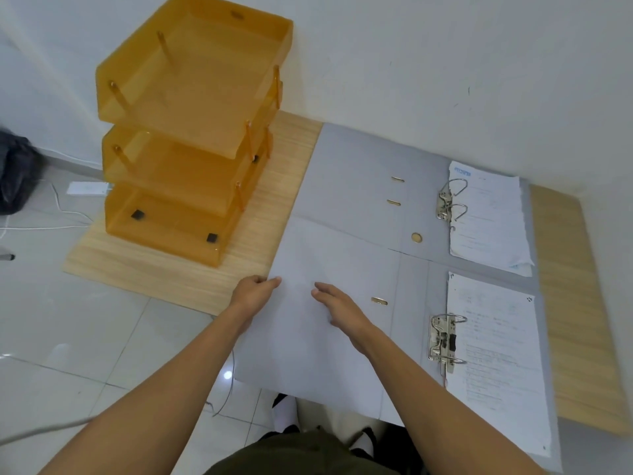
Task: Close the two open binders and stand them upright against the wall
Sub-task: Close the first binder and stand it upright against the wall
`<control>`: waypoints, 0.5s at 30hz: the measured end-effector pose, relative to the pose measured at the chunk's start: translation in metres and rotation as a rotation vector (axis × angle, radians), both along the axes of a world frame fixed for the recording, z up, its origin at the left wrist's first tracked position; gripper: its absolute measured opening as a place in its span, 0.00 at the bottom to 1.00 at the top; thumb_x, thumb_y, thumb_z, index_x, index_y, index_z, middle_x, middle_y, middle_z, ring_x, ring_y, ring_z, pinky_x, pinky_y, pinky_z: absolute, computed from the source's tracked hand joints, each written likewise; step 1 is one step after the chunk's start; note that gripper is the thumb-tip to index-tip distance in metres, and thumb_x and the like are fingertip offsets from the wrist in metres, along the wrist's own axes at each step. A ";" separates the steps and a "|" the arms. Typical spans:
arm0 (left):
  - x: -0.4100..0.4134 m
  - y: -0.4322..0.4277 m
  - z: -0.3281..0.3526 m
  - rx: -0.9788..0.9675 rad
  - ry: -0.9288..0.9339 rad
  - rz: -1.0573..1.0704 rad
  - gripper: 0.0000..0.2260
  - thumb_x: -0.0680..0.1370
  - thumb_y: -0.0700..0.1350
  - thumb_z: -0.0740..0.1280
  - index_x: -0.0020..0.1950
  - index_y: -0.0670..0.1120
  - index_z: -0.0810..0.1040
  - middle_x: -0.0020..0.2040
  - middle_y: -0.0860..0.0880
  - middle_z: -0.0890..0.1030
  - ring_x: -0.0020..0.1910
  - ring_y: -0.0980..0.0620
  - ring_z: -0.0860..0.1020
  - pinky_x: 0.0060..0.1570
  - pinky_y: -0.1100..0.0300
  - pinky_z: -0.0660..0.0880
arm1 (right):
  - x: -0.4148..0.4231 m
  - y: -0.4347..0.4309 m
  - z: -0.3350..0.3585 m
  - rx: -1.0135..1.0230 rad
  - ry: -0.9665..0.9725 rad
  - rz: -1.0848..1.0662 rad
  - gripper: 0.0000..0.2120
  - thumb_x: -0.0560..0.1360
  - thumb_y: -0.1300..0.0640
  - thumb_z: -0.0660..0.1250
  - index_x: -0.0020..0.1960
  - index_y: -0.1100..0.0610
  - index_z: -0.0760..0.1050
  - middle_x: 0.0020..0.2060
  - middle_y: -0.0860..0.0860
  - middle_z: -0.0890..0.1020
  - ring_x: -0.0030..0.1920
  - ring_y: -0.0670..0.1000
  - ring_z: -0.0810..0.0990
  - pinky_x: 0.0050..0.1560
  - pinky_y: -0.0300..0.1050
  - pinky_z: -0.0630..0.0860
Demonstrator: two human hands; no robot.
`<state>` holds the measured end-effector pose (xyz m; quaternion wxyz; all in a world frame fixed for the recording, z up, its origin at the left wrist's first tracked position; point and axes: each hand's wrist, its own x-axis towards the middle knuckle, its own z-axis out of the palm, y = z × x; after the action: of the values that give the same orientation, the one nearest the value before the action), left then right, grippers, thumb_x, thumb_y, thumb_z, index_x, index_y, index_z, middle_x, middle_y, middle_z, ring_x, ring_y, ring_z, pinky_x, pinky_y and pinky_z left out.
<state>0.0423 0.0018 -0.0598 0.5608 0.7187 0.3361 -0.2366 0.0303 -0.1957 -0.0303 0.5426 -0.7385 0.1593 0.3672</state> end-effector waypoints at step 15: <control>-0.006 -0.100 0.109 -0.688 -0.245 -0.214 0.25 0.80 0.65 0.59 0.69 0.54 0.80 0.68 0.46 0.82 0.67 0.45 0.80 0.66 0.46 0.77 | -0.030 -0.064 0.095 0.078 -0.356 -0.088 0.33 0.75 0.35 0.64 0.77 0.44 0.63 0.75 0.46 0.69 0.73 0.49 0.69 0.73 0.55 0.68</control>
<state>0.0361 -0.0984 0.0496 0.7776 0.5422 0.0904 -0.3052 -0.0001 -0.2598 0.0650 0.6058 -0.7626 0.0785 0.2126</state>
